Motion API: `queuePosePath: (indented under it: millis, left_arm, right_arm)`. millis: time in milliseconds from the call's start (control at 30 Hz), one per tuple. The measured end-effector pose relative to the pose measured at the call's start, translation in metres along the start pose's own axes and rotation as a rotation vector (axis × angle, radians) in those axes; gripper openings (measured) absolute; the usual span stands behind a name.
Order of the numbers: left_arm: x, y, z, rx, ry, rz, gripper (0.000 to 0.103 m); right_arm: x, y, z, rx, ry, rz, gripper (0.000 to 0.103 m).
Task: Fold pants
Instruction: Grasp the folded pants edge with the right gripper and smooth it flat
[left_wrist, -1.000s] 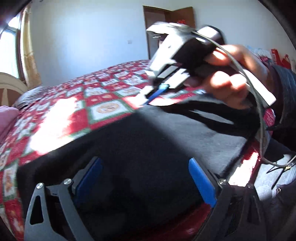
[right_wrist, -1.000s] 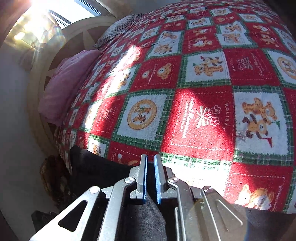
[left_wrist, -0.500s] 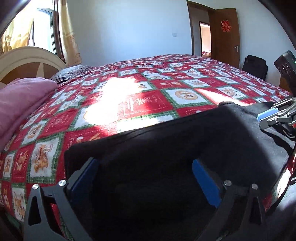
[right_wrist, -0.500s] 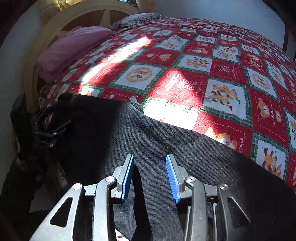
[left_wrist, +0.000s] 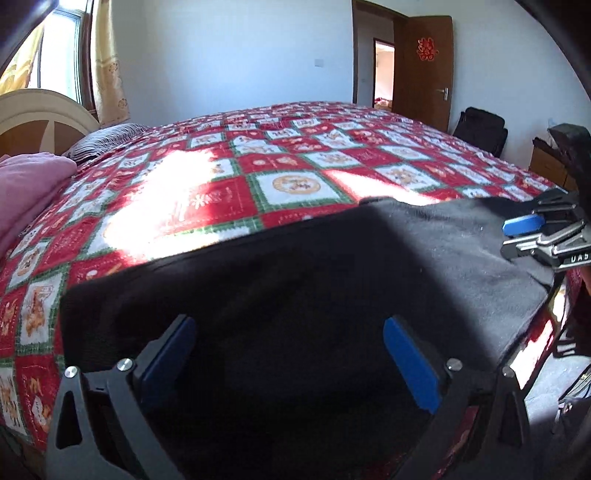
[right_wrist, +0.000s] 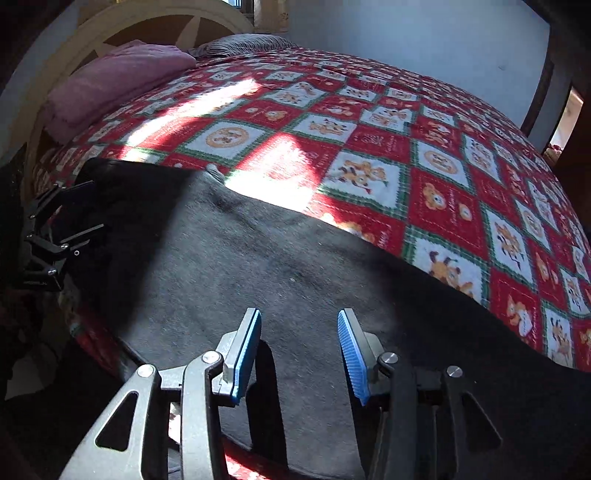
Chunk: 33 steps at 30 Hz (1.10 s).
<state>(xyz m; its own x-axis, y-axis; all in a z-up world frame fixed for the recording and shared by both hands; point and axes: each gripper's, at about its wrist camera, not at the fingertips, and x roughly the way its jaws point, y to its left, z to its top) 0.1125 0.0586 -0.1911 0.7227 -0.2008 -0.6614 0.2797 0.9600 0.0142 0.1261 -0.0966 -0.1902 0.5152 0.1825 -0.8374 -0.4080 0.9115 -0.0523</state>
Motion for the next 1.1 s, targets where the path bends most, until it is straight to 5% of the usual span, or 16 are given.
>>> queuePosePath:
  millis: [167,433,567,633,867,1100]
  left_arm:
    - [-0.003,-0.003,0.002,-0.007,-0.011,0.012,0.103]
    - [-0.020,-0.040,0.023,0.043,-0.063,-0.037,0.103]
    - [-0.008,-0.061,0.018,0.078,-0.025,-0.071,0.103]
    - [0.004,-0.069,0.008,0.094,0.027,-0.077,0.103]
    - [0.001,-0.070,0.006,0.099,0.017,-0.072,0.103]
    - [-0.008,-0.085,0.026,0.088,-0.035,-0.101,0.103]
  right_arm:
    - [0.002,-0.015,-0.010,0.022,-0.051,0.056,0.046]
    - [-0.002,-0.011,-0.008,0.026,-0.043,0.044,0.046]
    - [-0.007,-0.017,-0.011,0.027,-0.038,0.006,0.048]
    - [-0.012,-0.025,-0.014,0.042,-0.038,-0.003,0.050]
    - [-0.014,-0.084,-0.037,0.142,-0.007,-0.065,0.054]
    - [-0.023,-0.117,-0.040,0.266,-0.043,0.064,0.055]
